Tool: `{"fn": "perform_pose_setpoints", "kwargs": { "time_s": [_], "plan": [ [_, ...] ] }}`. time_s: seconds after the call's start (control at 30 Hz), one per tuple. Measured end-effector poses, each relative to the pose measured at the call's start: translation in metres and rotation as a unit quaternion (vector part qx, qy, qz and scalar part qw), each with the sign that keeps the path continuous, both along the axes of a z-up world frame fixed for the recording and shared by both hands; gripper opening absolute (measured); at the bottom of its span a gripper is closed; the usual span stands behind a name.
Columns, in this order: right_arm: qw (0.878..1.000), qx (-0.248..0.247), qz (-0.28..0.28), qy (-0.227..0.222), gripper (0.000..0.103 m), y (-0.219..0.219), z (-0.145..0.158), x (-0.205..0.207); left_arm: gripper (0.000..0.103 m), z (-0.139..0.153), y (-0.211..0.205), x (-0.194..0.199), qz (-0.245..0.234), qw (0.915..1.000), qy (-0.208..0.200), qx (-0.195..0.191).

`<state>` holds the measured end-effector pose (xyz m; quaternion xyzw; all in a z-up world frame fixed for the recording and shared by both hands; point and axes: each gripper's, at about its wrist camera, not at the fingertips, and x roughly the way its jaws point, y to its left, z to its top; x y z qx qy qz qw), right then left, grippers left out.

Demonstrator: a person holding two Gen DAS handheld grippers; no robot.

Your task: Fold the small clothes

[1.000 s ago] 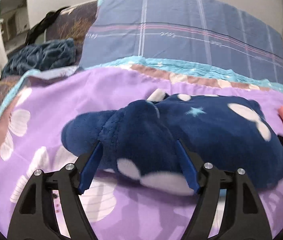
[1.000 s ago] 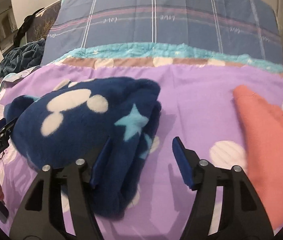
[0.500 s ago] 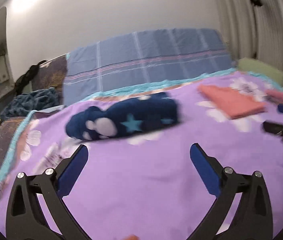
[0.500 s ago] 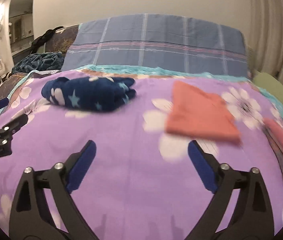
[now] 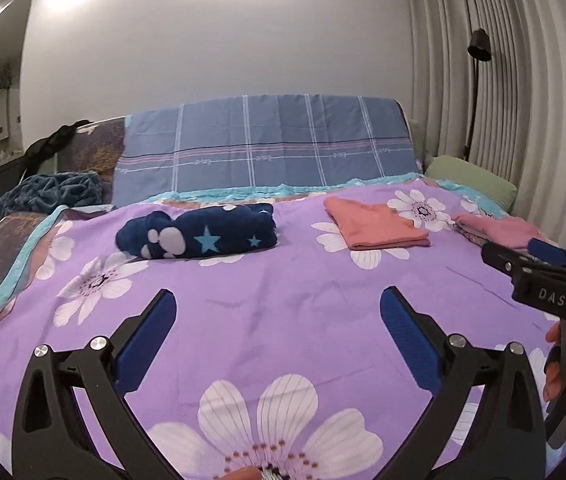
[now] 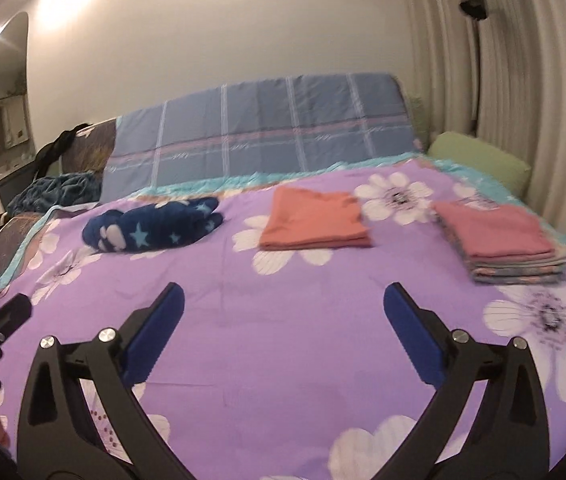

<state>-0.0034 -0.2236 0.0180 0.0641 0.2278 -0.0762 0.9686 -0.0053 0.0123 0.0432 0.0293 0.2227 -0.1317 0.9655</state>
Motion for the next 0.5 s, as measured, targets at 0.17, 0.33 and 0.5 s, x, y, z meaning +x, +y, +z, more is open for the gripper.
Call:
{"fn": "perform_pose_setpoints", "kwargs": {
  "time_s": [0.17,0.33,0.5],
  "plan": [
    [1.0,0.0,0.021,0.005,0.101,0.005,0.006,-0.023,0.102,0.0,-0.001,-0.016,-0.001,0.9998,0.018,-0.006],
    [0.999,-0.018,0.033,0.001,0.101,0.016,0.011,-0.039,0.102,0.003,-0.005,-0.028,0.008,0.9999,0.007,0.008],
    [0.999,-0.003,0.044,-0.001,0.101,0.02,0.013,-0.045,0.102,0.004,-0.008,-0.032,0.006,0.9998,0.006,0.02]
  ]
}}
